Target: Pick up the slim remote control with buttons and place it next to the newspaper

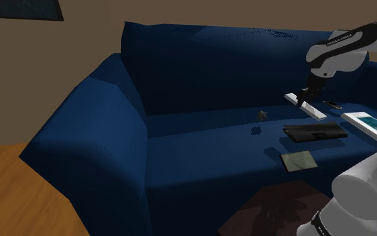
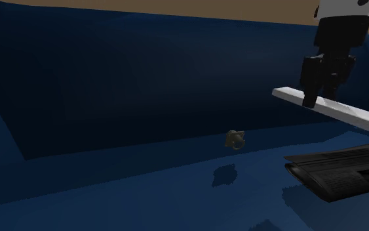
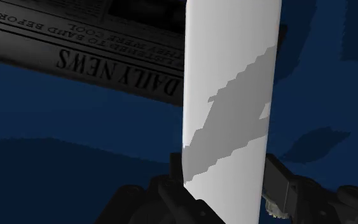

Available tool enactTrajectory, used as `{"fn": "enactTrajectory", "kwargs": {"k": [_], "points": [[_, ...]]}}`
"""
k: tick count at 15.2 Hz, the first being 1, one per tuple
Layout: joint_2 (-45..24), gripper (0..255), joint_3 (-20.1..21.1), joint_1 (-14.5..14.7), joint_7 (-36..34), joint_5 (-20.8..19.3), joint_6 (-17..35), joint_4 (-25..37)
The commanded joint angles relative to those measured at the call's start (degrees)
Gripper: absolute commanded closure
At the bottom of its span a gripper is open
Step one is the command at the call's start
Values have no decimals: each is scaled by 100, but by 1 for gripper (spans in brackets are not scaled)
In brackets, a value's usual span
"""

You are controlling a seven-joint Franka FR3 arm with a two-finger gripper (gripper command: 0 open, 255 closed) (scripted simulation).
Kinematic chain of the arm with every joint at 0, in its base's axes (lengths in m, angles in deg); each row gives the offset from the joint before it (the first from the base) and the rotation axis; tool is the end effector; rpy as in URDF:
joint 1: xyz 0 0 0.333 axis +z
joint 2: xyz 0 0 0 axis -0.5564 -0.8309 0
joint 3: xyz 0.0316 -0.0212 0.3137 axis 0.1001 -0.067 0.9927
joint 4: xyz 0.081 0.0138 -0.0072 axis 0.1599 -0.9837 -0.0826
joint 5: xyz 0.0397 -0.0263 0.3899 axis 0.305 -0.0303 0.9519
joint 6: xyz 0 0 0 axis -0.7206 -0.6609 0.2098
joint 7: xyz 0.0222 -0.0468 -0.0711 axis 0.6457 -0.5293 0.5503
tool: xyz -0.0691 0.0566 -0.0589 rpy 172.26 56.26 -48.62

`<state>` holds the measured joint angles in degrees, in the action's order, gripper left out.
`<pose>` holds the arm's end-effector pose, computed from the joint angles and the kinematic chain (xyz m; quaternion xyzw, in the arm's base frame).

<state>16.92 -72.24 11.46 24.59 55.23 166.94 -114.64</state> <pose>0.3116 -0.4044 0.4530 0.9894 -0.1334 0.0516 0.0267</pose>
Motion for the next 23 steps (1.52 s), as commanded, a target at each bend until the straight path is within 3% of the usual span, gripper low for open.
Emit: {"fn": "enactTrajectory", "kwargs": {"k": [1, 13, 19, 23], "points": [[57, 255, -155, -113, 262, -25, -42, -2], [-300, 255, -1302, -713, 2181, 277, -282, 540], [-956, 255, -1886, -1042, 3367, 870, -501, 1171], [-1603, 255, -2161, -1426, 4234, 1473, -745, 1742]]}}
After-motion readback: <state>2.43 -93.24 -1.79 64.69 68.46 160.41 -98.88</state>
